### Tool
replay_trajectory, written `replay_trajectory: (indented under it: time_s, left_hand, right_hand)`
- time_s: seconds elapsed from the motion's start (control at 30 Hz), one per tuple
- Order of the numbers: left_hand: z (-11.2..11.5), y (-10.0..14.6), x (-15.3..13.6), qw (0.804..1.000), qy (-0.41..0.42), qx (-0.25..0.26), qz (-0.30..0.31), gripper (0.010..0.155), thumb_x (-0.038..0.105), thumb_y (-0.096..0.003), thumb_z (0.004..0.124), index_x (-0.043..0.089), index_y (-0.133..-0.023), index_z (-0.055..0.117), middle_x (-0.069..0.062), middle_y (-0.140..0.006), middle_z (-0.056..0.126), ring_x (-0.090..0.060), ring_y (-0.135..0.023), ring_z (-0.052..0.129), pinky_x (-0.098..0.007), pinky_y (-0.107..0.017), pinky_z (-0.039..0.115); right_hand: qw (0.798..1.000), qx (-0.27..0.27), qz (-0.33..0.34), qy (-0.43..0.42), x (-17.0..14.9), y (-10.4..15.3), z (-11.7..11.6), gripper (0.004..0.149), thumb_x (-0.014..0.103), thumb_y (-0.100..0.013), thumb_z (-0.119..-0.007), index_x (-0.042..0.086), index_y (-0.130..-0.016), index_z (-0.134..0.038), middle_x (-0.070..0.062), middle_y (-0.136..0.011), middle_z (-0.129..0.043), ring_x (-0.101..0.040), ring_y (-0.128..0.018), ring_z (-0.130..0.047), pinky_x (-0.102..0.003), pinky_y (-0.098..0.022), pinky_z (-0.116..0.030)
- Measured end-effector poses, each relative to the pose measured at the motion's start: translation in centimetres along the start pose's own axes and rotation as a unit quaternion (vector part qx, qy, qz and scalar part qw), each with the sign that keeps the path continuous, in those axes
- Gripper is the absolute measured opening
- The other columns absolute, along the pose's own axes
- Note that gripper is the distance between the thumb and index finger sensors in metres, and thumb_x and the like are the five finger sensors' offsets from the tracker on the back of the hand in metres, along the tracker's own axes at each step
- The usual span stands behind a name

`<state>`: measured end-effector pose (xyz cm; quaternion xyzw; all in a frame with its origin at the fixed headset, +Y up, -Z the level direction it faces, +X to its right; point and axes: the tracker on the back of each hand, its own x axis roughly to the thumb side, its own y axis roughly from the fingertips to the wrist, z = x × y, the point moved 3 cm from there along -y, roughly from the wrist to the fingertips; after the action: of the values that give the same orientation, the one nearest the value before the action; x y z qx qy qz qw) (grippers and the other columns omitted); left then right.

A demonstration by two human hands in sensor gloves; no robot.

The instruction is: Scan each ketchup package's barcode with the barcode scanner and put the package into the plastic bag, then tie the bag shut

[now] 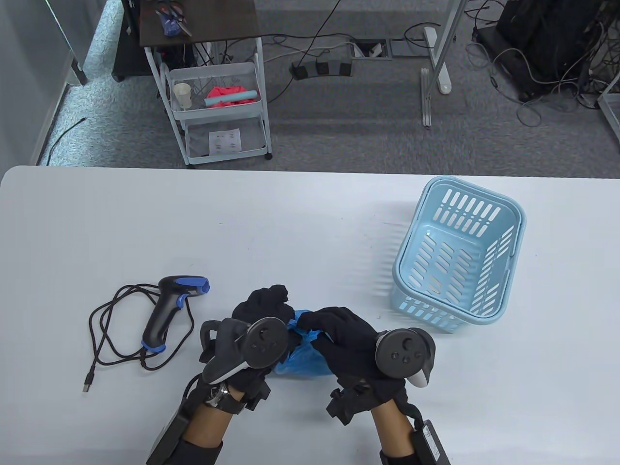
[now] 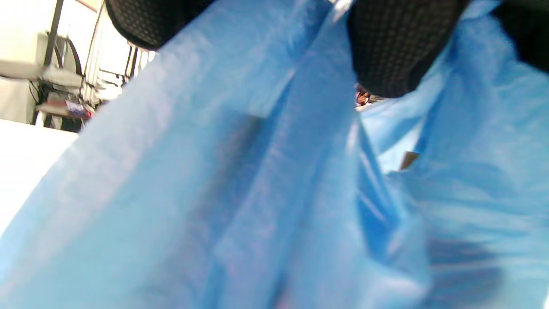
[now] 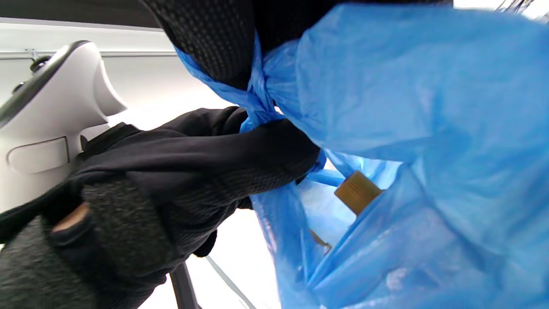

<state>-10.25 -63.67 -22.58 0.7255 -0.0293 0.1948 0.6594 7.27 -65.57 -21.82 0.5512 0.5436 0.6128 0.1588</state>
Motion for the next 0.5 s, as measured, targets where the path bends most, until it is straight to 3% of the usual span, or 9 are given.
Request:
replay_trajectory:
  time_s: [0.23,0.37,0.5]
  left_hand:
    - [0.31,-0.38,-0.01,0.999,-0.039,0.001,-0.021,0.049,0.060,-0.0440,0.077,0.016,-0.058,0.090,-0.005,-0.104,0.072,-0.043,-0.092,0.081,-0.051,-0.064,0.075]
    - [0.60,-0.48,-0.42,1.000,-0.004,-0.015,-0.022,0.054,0.056,-0.0471,0.073,0.015,-0.078,0.089,-0.007,-0.107,0.068,-0.043,-0.094,0.079,-0.050,-0.062,0.076]
    - [0.82,-0.50,-0.93,0.996,0.083,-0.035,-0.013,0.049,0.045,-0.0501,0.073,0.014,-0.086,0.086,-0.006,-0.108,0.067,-0.041,-0.095,0.079,-0.050,-0.063,0.075]
  right_hand:
    - [1.000,0.013,0.001,-0.014,-0.44,-0.05,0.17,0.035,0.020,-0.053,-0.079,0.019,-0.089,-0.077,-0.013,-0.084,-0.083,-0.040,-0.078,-0.080,-0.060,-0.064,-0.064]
    - [0.999,0.030,0.000,-0.009,-0.75,-0.14,-0.01,0.034,0.019,-0.053,-0.080,0.019,-0.087,-0.079,-0.014,-0.084,-0.084,-0.041,-0.078,-0.079,-0.061,-0.065,-0.063]
    - [0.999,0.040,0.000,0.001,-0.92,-0.18,-0.16,0.033,0.019,-0.052,-0.081,0.021,-0.086,-0.080,-0.014,-0.083,-0.085,-0.041,-0.079,-0.079,-0.061,-0.065,-0.062]
